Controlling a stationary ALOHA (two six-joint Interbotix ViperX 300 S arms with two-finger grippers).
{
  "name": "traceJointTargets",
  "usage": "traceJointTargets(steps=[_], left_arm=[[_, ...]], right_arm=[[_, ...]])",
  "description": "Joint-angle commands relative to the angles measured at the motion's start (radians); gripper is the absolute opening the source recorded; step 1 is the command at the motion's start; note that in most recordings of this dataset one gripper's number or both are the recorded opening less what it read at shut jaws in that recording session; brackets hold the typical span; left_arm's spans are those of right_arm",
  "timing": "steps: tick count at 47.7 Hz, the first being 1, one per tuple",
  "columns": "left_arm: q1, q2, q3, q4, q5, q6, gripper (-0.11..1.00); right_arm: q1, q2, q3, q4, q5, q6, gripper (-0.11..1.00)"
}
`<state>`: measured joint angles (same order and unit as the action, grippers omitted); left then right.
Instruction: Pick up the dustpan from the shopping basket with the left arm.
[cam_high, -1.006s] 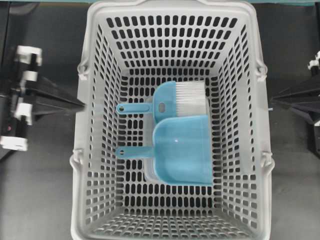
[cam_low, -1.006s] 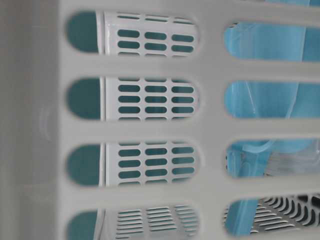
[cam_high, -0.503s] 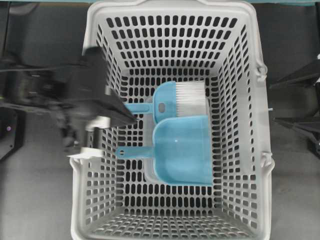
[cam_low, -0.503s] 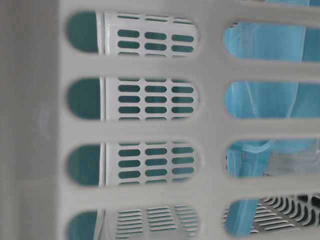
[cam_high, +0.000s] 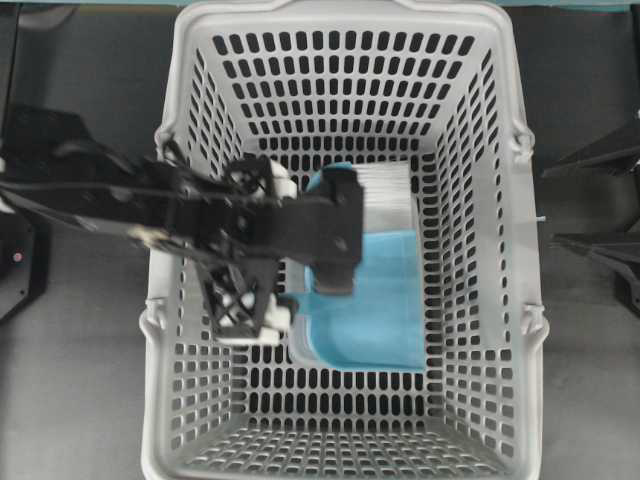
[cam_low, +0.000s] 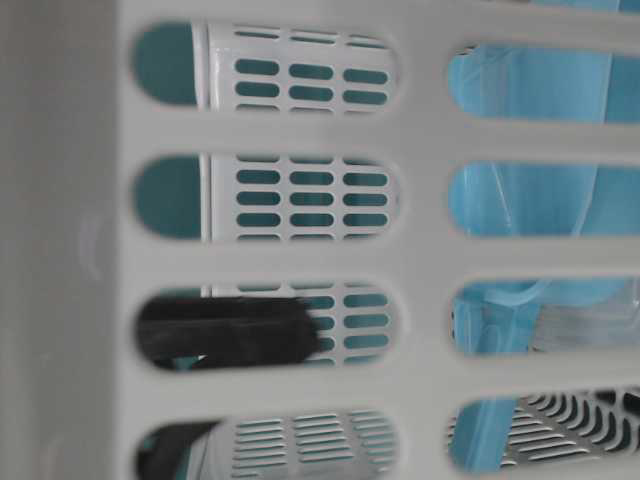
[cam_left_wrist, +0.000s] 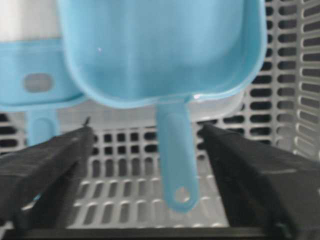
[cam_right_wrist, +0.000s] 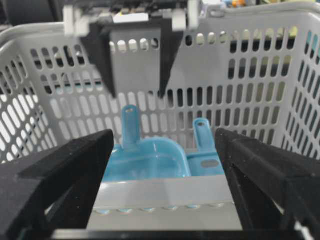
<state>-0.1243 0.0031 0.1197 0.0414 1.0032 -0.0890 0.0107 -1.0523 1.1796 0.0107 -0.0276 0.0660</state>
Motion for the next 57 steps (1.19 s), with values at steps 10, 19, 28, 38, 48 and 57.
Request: traceJointTargets(steps=[10, 19, 28, 38, 48, 57], left_arm=[[-0.051, 0.098, -0.006, 0.002, 0.008, -0.035, 0.86], [-0.051, 0.137, 0.006, 0.002, 0.003, -0.074, 0.86], [-0.049, 0.146, 0.023, 0.002, 0.003, -0.077, 0.86], [-0.044, 0.146, 0.031, 0.003, 0.000, -0.078, 0.85], [-0.043, 0.143, 0.048, 0.002, -0.003, -0.087, 0.60], [-0.041, 0.130, 0.028, 0.002, -0.018, -0.086, 0.29]], right_arm=[[0.002, 0.003, -0.009, 0.003, -0.012, 0.002, 0.78], [0.002, 0.003, -0.008, 0.003, -0.012, 0.003, 0.78], [0.003, 0.003, -0.005, 0.003, -0.012, 0.002, 0.78], [0.003, 0.005, 0.003, 0.003, -0.011, 0.003, 0.78], [0.003, 0.003, 0.012, 0.003, -0.012, 0.018, 0.78], [0.003, 0.000, 0.017, 0.005, -0.012, 0.032, 0.78]])
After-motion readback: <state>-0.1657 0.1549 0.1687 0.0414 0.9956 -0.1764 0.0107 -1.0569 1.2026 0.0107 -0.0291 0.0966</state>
